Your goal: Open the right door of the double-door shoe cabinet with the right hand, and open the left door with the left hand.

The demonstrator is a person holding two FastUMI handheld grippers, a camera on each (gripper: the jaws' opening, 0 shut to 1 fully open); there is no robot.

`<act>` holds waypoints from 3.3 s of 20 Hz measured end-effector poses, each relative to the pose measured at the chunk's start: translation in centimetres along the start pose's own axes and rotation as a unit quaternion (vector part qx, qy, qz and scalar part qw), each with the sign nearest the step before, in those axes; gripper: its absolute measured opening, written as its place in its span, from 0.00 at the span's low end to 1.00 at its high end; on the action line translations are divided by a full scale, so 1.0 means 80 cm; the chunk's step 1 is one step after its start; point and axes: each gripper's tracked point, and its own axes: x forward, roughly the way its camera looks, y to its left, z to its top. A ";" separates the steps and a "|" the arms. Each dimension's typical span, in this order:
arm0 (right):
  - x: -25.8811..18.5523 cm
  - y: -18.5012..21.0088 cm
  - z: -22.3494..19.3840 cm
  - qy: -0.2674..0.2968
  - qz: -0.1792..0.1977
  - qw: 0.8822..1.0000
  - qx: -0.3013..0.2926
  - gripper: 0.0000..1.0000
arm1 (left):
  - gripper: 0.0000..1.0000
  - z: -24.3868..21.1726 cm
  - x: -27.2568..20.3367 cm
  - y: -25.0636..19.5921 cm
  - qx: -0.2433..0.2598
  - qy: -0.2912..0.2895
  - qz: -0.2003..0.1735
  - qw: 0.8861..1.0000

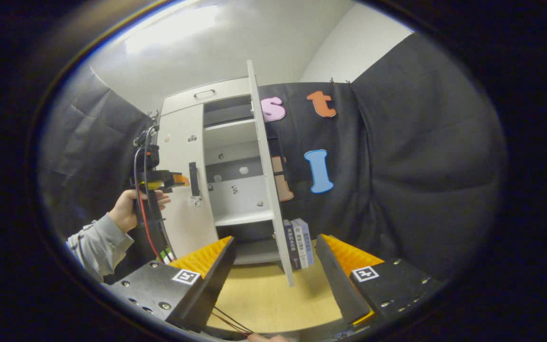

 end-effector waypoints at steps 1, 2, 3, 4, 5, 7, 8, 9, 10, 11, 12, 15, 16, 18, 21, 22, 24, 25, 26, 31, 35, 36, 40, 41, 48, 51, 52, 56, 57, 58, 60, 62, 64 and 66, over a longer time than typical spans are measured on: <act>-0.007 -0.002 0.005 -0.007 -0.004 1.000 0.001 1.00 | 1.00 0.004 0.011 -0.004 0.013 -0.004 0.000 1.000; -0.011 -0.002 0.009 -0.014 -0.005 1.000 0.003 1.00 | 1.00 0.008 0.022 -0.007 0.028 -0.009 0.003 1.000; -0.013 0.000 0.011 -0.020 -0.006 1.000 0.006 1.00 | 0.99 0.007 0.029 -0.005 0.038 -0.006 0.016 0.999; -0.014 0.002 0.012 -0.022 -0.005 1.000 0.005 1.00 | 0.99 0.009 0.037 -0.001 0.041 -0.006 0.030 0.999; -0.013 0.003 0.009 -0.021 -0.004 1.000 0.001 1.00 | 0.99 0.005 0.039 -0.005 0.031 0.004 0.032 0.999; -0.013 0.007 -0.004 -0.010 0.002 1.000 -0.009 1.00 | 0.99 0.014 0.043 -0.012 0.029 0.004 0.035 0.999; -0.011 0.011 -0.009 -0.006 0.007 1.000 -0.012 1.00 | 0.98 0.021 0.047 -0.015 0.049 -0.002 0.032 0.998; -0.012 0.014 -0.015 -0.001 0.012 1.000 -0.013 1.00 | 0.99 0.026 0.051 -0.017 0.074 -0.006 0.033 0.997; -0.011 0.017 -0.019 0.003 0.016 1.000 -0.015 1.00 | 0.89 0.026 0.053 -0.021 0.088 -0.001 0.029 0.996; -0.009 0.017 -0.021 0.006 0.019 1.000 -0.017 1.00 | 0.86 0.027 0.054 -0.025 0.098 0.001 0.027 0.995; -0.006 0.018 -0.022 0.006 0.019 1.000 -0.019 0.97 | 0.85 0.029 0.055 -0.025 0.105 0.000 0.031 0.994; -0.004 0.018 -0.029 0.012 0.021 1.000 -0.017 0.97 | 0.85 0.029 0.062 -0.028 0.110 0.001 0.036 0.993; -0.005 0.018 -0.031 0.013 0.021 1.000 -0.016 1.00 | 0.85 0.026 0.066 -0.024 0.113 0.005 0.045 0.993; -0.005 0.018 -0.030 0.014 0.021 1.000 -0.017 0.97 | 0.82 0.016 0.078 -0.022 0.119 0.020 0.051 0.991; -0.004 0.015 -0.031 0.014 0.014 1.000 -0.019 1.00 | 0.48 0.001 0.086 -0.037 0.111 0.033 0.028 0.993; -0.005 0.014 -0.031 0.015 0.013 1.000 -0.018 1.00 | 0.38 0.002 0.086 -0.036 0.108 0.022 0.033 0.993; -0.006 0.012 -0.032 0.019 0.008 1.000 -0.019 1.00 | 0.35 0.002 0.085 -0.034 0.100 0.023 0.046 0.994; -0.007 0.009 -0.033 0.020 0.005 1.000 -0.020 1.00 | 0.34 0.001 0.086 -0.033 0.094 0.024 0.051 0.994; -0.007 0.005 -0.033 0.020 0.004 1.000 -0.020 1.00 | 0.32 -0.001 0.085 -0.033 0.090 0.031 0.053 0.994; -0.004 0.003 -0.030 0.020 0.005 1.000 -0.015 1.00 | 0.26 -0.001 0.074 -0.032 0.084 0.046 0.048 0.994; -0.004 0.001 -0.028 0.017 0.004 1.000 -0.012 1.00 | 0.26 0.002 0.048 -0.031 0.082 0.053 0.027 0.995; -0.004 0.001 -0.026 0.017 0.004 1.000 -0.011 0.97 | 0.26 0.002 0.040 -0.028 0.082 0.055 0.024 0.995; -0.004 0.005 -0.029 0.020 0.003 1.000 -0.012 1.00 | 0.26 0.004 0.011 -0.023 0.081 0.051 0.003 0.995; -0.003 0.006 -0.031 0.022 0.002 1.000 -0.013 1.00 | 0.26 0.006 0.004 -0.022 0.081 0.049 -0.002 0.995; -0.001 0.018 -0.028 0.022 0.011 1.000 -0.016 1.00 | 0.27 0.011 -0.033 -0.009 0.081 0.050 -0.027 0.995; 0.002 0.015 -0.034 0.030 0.009 0.999 -0.010 0.97 | 0.26 0.014 -0.053 0.000 0.083 0.048 -0.032 0.995; 0.002 0.015 -0.034 0.031 0.009 0.999 -0.010 1.00 | 0.26 0.016 -0.060 0.004 0.084 0.046 -0.033 0.995; 0.005 0.008 -0.032 0.028 0.003 1.000 -0.004 1.00 | 0.23 0.024 -0.093 0.026 0.088 0.042 -0.036 0.995; 0.004 0.007 -0.033 0.028 0.002 1.000 -0.003 1.00 | 0.23 0.025 -0.100 0.031 0.089 0.045 -0.038 0.994; 0.005 0.008 -0.034 0.029 0.001 1.000 -0.001 1.00 | 0.22 0.027 -0.104 0.036 0.089 0.046 -0.038 0.994; 0.009 0.010 -0.037 0.031 0.001 1.000 0.002 1.00 | 0.22 0.028 -0.112 0.044 0.087 0.050 -0.037 0.994; 0.009 0.014 -0.040 0.035 0.002 0.999 0.001 1.00 | 0.20 0.030 -0.118 0.051 0.089 0.049 -0.040 0.994; 0.009 0.021 -0.043 0.038 0.007 0.999 -0.002 1.00 | 0.20 0.031 -0.125 0.058 0.089 0.047 -0.043 0.994; 0.010 0.029 -0.043 0.038 0.013 0.999 -0.005 1.00 | 0.20 0.034 -0.132 0.069 0.088 0.048 -0.046 0.994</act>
